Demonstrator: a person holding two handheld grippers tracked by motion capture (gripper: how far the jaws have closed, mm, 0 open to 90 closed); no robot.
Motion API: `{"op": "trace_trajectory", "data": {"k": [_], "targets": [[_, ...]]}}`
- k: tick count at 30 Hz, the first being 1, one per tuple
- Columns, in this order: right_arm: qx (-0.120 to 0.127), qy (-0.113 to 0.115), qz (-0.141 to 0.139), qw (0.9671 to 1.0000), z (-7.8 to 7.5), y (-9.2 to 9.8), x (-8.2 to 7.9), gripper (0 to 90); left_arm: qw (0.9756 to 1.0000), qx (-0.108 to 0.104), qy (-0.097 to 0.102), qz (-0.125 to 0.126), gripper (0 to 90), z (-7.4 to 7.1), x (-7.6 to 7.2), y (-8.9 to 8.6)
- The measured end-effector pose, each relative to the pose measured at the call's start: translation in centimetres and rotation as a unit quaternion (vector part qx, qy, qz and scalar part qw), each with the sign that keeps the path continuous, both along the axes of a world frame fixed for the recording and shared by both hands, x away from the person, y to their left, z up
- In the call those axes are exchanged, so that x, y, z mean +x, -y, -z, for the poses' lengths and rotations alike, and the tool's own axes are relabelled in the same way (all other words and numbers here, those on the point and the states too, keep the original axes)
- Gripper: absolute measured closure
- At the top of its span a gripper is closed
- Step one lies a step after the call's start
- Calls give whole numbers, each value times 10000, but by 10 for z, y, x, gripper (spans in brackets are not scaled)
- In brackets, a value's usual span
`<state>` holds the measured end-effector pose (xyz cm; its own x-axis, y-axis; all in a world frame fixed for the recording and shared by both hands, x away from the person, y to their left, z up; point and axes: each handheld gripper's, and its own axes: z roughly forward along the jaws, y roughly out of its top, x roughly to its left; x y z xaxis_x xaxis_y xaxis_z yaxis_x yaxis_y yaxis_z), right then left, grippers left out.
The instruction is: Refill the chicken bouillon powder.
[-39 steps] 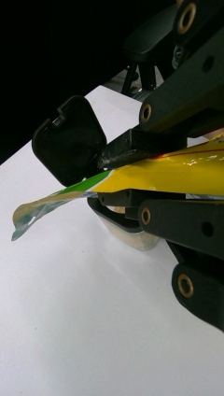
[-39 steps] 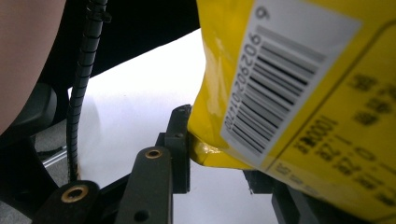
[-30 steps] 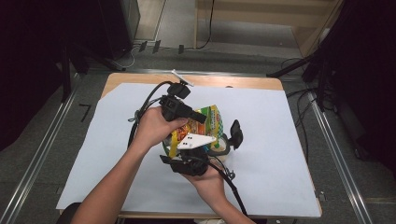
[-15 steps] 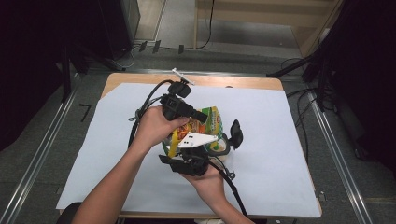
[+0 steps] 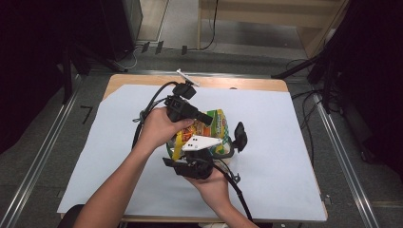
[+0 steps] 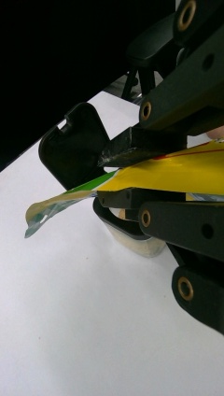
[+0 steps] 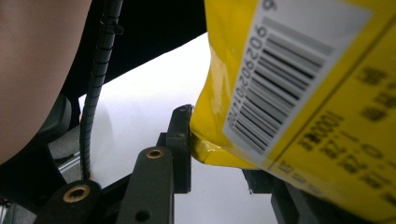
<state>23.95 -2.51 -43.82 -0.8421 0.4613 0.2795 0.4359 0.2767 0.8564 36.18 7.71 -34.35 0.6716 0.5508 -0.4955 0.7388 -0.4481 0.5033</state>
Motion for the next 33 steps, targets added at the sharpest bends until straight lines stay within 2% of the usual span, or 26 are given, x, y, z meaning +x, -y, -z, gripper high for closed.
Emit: {"op": "trace_trajectory", "data": {"k": [19,26,30,33], "targets": [[-11,75,30,10000,1,1,0,701,9998,77,201,4,795,-5,-7,4],[-45,68,11,10000,0,1,1,703,10000,30,62,-52,798,-5,-5,2],[-27,37,-7,10000,-1,0,1,701,9999,97,-30,-46,798,-4,-2,3],[29,26,-9,10000,-2,1,2,701,9998,182,-18,-33,798,-6,-1,6]]}}
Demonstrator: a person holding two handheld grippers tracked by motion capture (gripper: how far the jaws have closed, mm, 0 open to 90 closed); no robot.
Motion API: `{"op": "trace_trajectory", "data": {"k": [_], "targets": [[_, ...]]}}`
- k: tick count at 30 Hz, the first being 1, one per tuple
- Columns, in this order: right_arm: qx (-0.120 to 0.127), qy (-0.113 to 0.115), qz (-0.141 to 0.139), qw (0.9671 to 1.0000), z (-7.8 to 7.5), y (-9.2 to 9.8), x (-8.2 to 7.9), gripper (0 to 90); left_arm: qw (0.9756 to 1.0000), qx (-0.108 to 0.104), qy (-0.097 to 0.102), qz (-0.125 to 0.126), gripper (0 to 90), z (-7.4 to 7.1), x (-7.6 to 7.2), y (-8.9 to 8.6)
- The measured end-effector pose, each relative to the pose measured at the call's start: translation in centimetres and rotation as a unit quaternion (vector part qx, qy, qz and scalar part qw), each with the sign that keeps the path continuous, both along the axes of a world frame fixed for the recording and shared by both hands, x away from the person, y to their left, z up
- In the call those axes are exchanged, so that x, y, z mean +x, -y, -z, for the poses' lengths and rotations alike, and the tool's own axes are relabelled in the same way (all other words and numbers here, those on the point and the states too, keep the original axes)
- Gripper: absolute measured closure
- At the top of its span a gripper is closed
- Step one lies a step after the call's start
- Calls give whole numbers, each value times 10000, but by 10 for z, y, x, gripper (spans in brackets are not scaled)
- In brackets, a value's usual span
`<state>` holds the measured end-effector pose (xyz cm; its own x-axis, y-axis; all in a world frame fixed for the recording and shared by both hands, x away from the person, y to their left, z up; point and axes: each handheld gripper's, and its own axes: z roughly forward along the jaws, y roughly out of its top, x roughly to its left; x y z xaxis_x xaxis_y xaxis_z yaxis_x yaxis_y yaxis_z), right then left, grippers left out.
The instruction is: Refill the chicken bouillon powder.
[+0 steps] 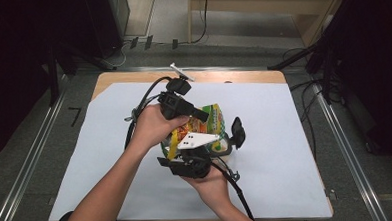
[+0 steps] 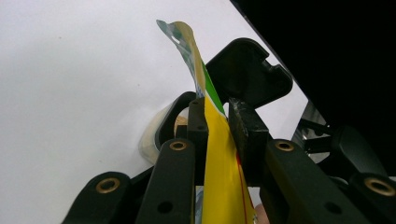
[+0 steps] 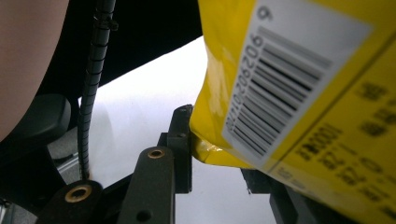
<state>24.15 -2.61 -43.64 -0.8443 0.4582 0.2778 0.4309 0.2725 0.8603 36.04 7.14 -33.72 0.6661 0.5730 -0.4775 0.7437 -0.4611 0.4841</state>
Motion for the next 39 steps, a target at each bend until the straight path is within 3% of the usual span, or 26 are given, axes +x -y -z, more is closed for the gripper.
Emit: {"op": "trace_trajectory", "data": {"k": [39], "targets": [[18,7,-22,10000,-3,0,3,697,9999,93,5,-44,797,-3,3,-1]]}}
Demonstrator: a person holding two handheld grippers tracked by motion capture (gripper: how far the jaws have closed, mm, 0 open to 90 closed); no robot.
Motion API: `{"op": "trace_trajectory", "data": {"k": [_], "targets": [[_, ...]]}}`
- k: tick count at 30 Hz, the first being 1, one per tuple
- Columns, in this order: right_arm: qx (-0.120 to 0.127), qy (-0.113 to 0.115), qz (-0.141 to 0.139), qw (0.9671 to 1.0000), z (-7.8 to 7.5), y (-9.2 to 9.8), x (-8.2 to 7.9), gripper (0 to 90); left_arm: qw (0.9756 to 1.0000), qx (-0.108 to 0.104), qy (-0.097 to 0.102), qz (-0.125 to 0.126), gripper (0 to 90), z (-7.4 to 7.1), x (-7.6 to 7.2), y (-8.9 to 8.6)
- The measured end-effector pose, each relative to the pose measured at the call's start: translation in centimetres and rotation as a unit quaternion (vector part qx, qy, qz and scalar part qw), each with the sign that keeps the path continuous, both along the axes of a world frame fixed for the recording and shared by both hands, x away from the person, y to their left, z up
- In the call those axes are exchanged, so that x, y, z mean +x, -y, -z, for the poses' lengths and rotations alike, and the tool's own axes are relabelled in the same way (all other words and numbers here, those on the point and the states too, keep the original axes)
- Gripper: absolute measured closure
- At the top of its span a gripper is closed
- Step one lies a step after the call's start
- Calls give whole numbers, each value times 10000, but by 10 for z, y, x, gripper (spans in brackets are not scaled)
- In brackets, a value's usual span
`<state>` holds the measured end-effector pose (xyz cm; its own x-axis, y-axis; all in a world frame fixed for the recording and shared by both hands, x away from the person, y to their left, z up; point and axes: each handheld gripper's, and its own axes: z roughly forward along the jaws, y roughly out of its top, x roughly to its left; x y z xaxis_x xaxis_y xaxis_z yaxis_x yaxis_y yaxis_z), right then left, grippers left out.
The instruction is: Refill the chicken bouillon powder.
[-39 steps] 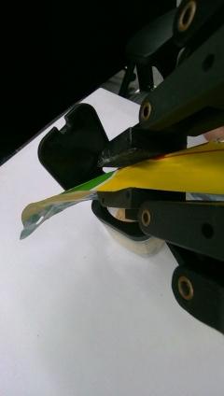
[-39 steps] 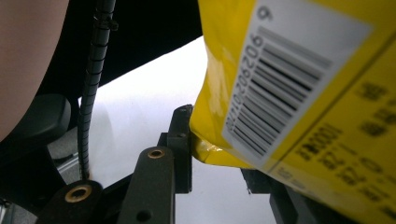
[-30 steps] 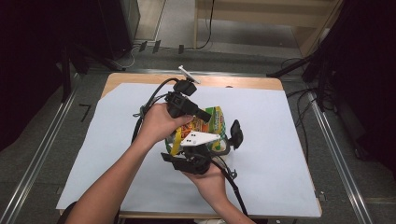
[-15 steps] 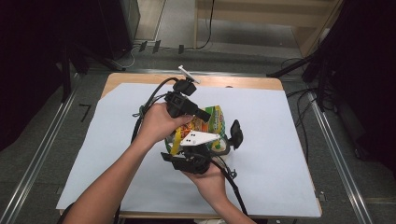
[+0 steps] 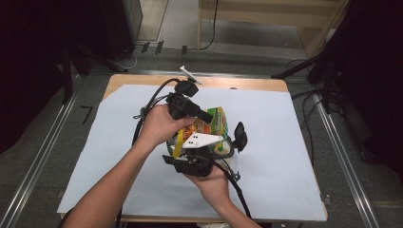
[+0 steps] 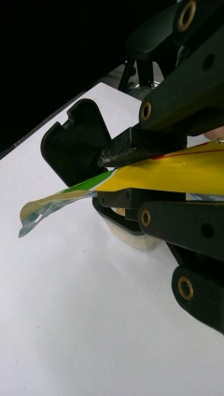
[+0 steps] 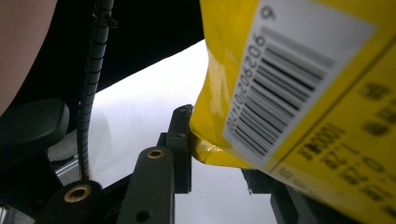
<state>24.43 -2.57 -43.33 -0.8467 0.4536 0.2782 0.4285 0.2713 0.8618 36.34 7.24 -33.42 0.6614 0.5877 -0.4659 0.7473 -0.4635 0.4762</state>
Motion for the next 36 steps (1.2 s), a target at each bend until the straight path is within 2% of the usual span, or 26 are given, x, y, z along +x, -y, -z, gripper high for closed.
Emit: {"op": "trace_trajectory", "data": {"k": [5,22,30,36], "targets": [[3,-26,-21,10000,1,0,2,696,10000,6,-58,-18,796,2,2,0],[-7,-15,-28,10000,0,-1,1,695,10000,-2,-35,-32,796,0,1,-1],[-1,-3,-19,10000,-1,-1,1,676,10000,59,-26,-1,795,-1,1,1],[5,-7,-33,10000,-1,-1,0,696,10000,84,-34,4,794,-1,1,2]]}}
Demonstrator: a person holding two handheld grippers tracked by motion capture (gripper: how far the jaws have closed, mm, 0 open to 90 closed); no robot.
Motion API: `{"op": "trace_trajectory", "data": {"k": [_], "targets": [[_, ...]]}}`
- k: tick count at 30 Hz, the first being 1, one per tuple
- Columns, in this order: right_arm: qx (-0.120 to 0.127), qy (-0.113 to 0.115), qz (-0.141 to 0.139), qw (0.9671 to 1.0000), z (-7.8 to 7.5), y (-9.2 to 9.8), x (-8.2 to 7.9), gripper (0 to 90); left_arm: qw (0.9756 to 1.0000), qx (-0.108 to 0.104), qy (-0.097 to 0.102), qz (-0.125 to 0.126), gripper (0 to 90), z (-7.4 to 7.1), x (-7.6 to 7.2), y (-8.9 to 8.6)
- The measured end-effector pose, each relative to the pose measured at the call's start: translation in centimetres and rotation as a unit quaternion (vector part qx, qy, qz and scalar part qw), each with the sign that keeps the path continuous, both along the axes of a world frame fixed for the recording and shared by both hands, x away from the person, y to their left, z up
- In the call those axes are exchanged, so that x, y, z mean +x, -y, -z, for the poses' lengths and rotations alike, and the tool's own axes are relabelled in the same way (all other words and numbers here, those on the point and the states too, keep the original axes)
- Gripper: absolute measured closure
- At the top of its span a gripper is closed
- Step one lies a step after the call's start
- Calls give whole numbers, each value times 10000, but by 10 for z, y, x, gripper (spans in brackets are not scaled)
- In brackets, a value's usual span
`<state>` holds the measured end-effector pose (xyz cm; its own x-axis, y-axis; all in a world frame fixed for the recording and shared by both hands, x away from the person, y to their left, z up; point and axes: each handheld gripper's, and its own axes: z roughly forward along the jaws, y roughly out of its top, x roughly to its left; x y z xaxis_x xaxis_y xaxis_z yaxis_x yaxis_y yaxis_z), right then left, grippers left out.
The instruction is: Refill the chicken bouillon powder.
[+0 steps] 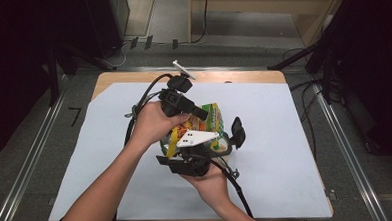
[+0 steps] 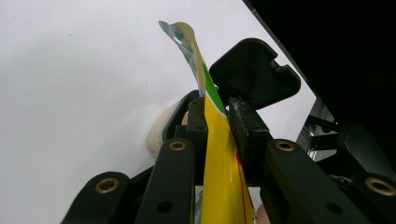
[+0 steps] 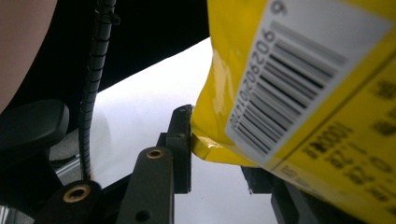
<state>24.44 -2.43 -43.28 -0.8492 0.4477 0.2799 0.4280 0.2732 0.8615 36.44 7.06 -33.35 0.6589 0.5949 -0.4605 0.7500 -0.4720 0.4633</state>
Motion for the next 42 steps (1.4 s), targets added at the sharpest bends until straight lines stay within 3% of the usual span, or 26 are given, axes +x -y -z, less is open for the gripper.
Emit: {"op": "trace_trajectory", "data": {"k": [24,42], "targets": [[26,69,31,10000,-2,0,-2,697,9999,43,-156,55,791,0,5,1],[56,155,102,9998,-2,-1,-3,686,9999,108,-44,65,789,-4,2,4]]}}
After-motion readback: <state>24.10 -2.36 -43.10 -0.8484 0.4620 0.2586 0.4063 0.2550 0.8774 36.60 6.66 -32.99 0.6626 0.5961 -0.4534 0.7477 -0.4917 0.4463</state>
